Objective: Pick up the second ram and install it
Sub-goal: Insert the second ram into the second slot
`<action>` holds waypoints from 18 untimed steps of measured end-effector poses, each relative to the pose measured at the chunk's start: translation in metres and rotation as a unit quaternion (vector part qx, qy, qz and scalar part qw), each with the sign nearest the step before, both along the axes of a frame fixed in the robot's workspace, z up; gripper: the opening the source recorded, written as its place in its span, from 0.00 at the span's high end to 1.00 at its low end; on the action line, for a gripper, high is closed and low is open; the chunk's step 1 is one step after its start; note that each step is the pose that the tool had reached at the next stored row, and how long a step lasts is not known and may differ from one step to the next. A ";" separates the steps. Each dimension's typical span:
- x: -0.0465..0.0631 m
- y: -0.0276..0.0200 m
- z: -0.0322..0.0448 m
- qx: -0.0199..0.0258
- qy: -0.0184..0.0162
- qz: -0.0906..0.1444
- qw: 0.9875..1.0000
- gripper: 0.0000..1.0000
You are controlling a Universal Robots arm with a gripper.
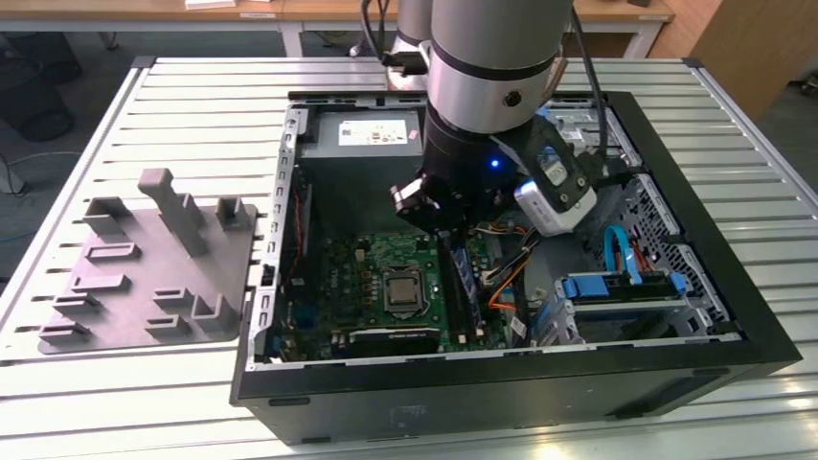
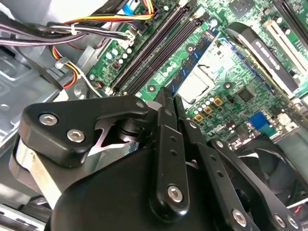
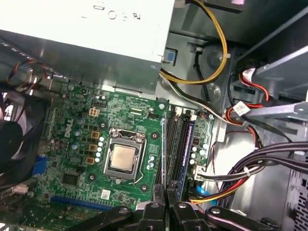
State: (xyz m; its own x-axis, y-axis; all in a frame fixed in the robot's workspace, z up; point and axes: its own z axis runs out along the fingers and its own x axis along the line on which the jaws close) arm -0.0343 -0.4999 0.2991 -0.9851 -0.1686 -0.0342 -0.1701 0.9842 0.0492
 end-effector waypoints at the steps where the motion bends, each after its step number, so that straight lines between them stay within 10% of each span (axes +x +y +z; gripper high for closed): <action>1: 0.000 0.0000 0.0000 0.000 0.000 -0.005 1.000 0.86; 18: 0.000 0.0000 -0.0014 0.000 0.000 -0.083 0.997 0.86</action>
